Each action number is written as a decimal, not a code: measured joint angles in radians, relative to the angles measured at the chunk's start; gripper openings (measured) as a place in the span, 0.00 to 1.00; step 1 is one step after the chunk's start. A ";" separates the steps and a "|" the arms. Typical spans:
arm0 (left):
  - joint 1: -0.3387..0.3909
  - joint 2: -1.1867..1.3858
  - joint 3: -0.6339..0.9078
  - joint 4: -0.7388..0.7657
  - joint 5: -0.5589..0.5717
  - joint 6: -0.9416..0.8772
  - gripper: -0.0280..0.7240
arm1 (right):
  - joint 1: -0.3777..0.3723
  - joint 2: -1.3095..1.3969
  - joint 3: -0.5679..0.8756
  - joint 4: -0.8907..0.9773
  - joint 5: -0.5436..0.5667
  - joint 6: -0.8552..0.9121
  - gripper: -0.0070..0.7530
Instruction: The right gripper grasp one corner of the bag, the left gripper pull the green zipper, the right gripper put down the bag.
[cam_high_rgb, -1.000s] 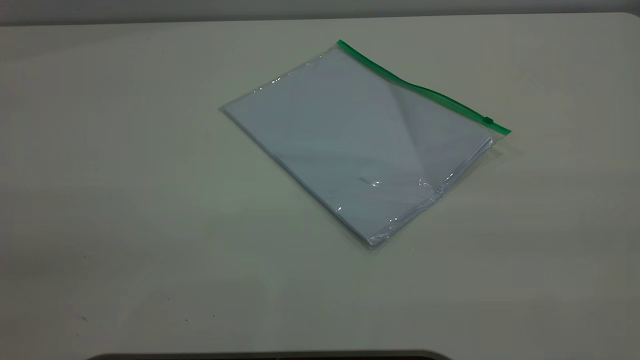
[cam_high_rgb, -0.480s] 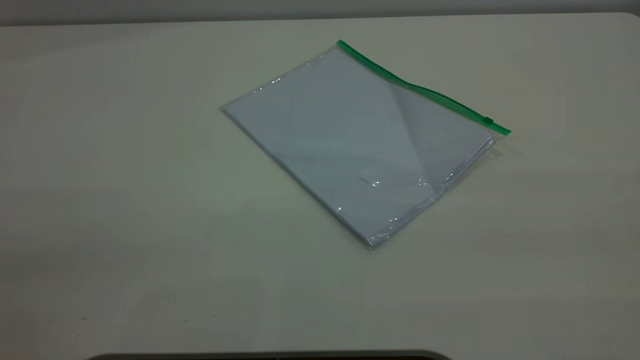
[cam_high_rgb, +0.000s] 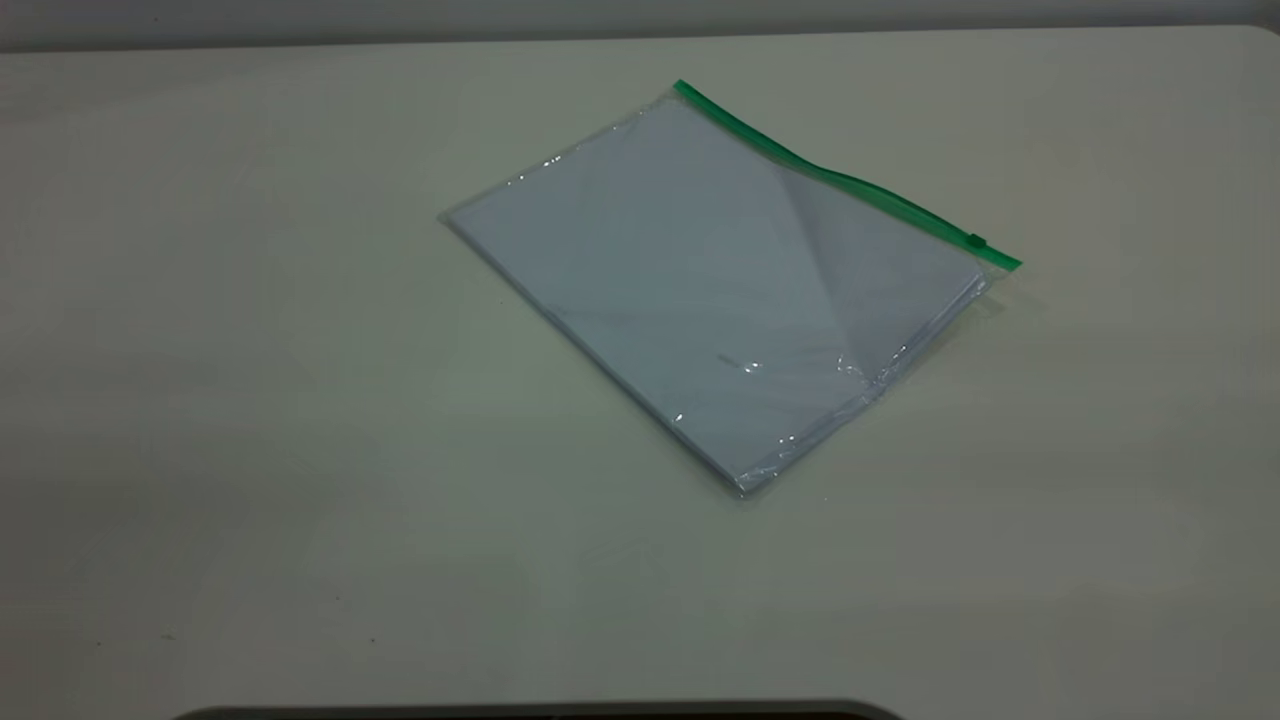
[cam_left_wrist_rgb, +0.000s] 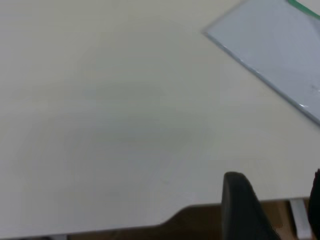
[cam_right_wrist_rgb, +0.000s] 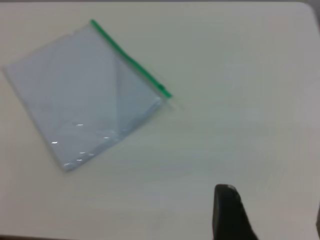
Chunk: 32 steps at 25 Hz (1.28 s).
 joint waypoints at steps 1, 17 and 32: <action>0.000 0.038 -0.010 -0.018 -0.018 0.024 0.56 | 0.000 0.048 0.000 0.012 -0.023 -0.012 0.60; 0.000 0.774 -0.128 -0.561 -0.394 0.764 0.76 | 0.000 1.028 0.000 0.639 -0.521 -0.591 0.70; -0.012 1.243 -0.296 -0.793 -0.510 1.026 0.76 | -0.003 1.939 -0.231 1.650 -0.531 -1.574 0.70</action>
